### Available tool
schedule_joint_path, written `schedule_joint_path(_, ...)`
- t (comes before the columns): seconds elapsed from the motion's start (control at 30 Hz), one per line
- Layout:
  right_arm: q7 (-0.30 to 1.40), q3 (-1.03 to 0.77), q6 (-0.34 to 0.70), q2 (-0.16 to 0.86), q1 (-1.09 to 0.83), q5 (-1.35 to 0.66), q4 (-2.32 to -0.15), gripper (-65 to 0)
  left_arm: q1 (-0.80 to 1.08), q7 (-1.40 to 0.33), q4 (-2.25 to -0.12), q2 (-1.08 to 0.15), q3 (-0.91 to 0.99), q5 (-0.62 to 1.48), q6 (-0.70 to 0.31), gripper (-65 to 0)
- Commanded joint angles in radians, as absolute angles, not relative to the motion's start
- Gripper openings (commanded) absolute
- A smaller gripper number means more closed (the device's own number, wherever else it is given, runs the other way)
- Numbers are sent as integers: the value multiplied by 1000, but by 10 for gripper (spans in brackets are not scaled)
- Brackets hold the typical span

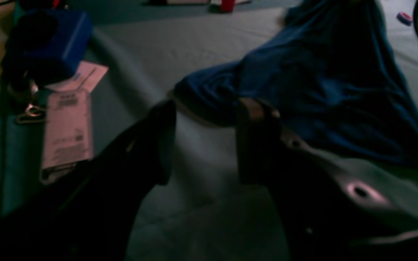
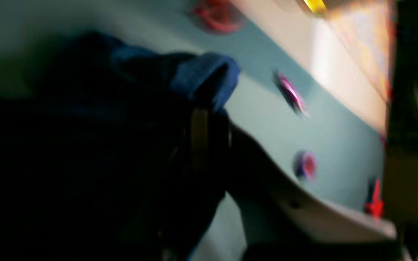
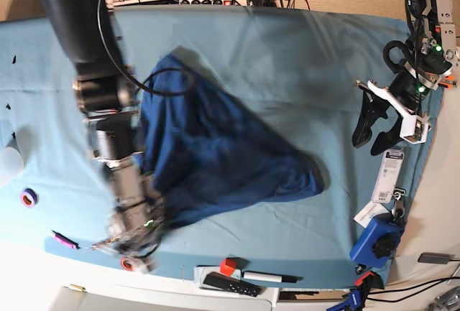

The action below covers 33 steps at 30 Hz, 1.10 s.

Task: Layout the t-shirt on the table in an organized manner, then fold the t-shirt properly
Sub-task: 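Lift the shirt with the right gripper and drag it across the table, then release the shirt and move the right gripper back over it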

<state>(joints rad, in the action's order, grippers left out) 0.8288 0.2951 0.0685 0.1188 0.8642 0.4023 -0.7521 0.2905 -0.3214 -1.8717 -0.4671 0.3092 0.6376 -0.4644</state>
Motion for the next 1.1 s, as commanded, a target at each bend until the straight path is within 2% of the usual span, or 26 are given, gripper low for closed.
schedule_joint_path(0.0,854,294,59,134,907,406,-826,-650,282,-292,-1888,-482,316,652,-469,-395)
schedule_joint_path(0.27,1258,293,73,250,763,236,-1341,-650,280,-293,-1888,-482,316,652,-470,-395)
schedule_joint_path(0.4,1328,294,75,257,612,199,-1447,-650,280,-308,-1888,-482,316,652,-469,-395)
schedule_joint_path(0.6,1359,294,88,258,343,191,-1606,-650,280,-318,-1888,-483,316,652,-470,-395)
schedule_joint_path(0.87,1356,294,90,258,-43,204,-2004,-650,280,-323,-1888,-482,316,652,-470,-395)
schedule_joint_path(1.07,1340,294,91,258,-261,210,-2247,-650,280,-323,-1888,-482,316,652,-470,-395)
